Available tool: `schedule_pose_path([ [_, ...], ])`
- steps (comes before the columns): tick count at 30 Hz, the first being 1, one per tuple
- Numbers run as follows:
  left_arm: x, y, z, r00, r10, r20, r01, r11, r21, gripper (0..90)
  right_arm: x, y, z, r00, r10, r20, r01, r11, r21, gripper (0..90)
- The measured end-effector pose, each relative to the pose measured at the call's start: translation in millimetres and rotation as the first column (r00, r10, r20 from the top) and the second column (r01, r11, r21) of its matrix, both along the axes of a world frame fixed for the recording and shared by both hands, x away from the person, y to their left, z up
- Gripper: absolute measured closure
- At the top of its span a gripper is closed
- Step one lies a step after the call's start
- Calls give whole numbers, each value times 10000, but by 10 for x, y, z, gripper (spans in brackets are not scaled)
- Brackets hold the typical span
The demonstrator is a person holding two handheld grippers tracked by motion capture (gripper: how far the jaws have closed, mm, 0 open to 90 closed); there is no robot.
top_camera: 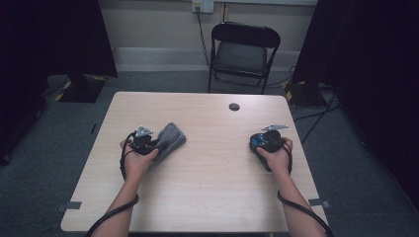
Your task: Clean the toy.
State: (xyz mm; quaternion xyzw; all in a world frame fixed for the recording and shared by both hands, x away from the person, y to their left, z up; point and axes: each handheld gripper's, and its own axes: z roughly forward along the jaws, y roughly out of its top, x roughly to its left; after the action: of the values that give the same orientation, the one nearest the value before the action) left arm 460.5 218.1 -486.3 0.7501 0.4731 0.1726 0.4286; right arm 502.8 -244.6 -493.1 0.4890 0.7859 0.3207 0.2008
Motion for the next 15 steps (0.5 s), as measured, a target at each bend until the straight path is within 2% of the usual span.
schedule_pose_path([
  [7, -8, 9, 25, 9999, 58, 101, -63, 9990, 440, 338, -7, -20, 8, 9999, 117, -77, -118, 9999, -88, 222],
  [15, -23, 33, 61, 10000, 48, 27, -49, 9990, 438, 267, -8, -34, 39, 9995, 37, -325, -36, 10000, 35, 189],
])
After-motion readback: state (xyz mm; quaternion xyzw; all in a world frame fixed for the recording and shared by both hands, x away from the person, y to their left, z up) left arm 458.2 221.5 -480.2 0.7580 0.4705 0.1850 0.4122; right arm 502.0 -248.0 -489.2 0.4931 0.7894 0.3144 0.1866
